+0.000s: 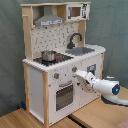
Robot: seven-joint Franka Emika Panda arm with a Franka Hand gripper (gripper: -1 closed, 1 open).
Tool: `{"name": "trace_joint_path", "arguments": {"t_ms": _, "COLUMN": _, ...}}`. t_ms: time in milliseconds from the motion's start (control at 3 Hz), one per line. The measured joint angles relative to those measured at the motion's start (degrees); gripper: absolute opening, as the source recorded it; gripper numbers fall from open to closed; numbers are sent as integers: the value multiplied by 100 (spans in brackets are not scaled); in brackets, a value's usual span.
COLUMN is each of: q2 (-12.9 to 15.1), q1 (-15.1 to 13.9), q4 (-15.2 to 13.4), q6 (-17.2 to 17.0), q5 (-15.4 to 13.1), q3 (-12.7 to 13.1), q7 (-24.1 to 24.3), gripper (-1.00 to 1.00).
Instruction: Play with the kitchen
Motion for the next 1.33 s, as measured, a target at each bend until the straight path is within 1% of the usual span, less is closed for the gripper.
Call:
{"name": "trace_joint_path", "arguments": {"t_ms": 333, "q2": -14, "q1": -30, "q4": 57, "q6": -2, "q5": 0, "q3": 112, "q7": 666, "gripper": 100}}
{"name": "trace_joint_path", "arguments": {"t_ms": 667, "q2": -47, "q1": -86, "q4": 93, "q6": 4, "q5": 0, "q3": 280, "q7": 1345, "gripper": 100}}
{"name": "trace_joint_path", "arguments": {"t_ms": 1000, "q2": -113, "q1": -138, "q4": 104, "q6": 15, "q5": 0, "q3": 403, "q7": 1976, "gripper": 100}}
{"name": "trace_joint_path", "arguments": {"t_ms": 1333, "q2": -166, "q1": -221, "q4": 104, "q6": 17, "q5": 0, "q3": 460, "q7": 2603, "gripper": 100}}
